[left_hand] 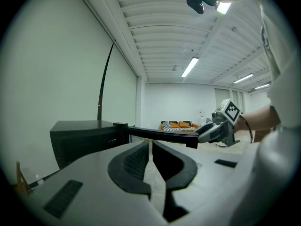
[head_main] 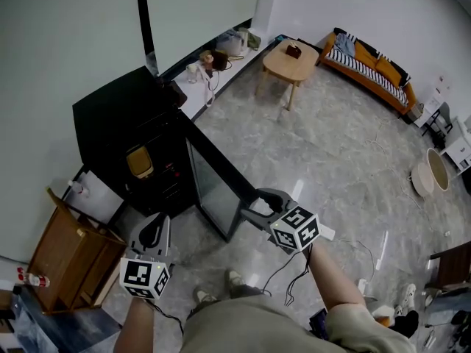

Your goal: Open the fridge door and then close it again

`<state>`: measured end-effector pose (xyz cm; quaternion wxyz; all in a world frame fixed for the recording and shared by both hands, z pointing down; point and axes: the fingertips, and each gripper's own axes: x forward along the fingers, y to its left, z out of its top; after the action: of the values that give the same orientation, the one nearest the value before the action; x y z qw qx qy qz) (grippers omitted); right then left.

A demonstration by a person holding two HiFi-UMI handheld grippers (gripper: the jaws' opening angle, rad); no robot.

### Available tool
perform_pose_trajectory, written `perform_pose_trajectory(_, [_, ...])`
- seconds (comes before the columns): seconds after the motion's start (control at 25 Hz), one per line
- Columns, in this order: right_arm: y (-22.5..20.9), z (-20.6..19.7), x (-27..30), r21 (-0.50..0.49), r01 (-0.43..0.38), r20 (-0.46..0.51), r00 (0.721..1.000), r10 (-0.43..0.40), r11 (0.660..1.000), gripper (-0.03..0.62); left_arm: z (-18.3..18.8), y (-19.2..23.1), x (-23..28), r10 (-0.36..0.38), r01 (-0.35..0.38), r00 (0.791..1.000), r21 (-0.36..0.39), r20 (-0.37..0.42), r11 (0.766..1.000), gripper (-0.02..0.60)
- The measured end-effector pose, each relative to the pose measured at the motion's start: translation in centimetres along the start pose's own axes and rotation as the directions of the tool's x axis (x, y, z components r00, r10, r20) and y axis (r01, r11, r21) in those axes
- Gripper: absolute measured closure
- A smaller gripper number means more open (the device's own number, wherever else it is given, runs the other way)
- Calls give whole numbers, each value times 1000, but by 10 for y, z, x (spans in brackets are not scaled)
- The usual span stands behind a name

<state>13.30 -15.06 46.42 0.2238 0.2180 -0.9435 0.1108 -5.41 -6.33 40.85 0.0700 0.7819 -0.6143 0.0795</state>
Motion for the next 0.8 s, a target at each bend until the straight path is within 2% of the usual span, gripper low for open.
perform_pose_trajectory(0.28, [51,5,9,-58,-95,-29,995,94,994,329,-6,13,-46,75,-75,997,-25,7,997,555])
perform_pose_trajectory(0.4, [67,8,17,-96,-110,-41,993,107,989,401,-10,24,-66,116,-116,993,-28,2,993,555])
perform_pose_trajectory(0.8, [135,27,75,-129,-225,-22,974,224,966,399,-26,67,-122,252,-253,968,-55,-11,966,555])
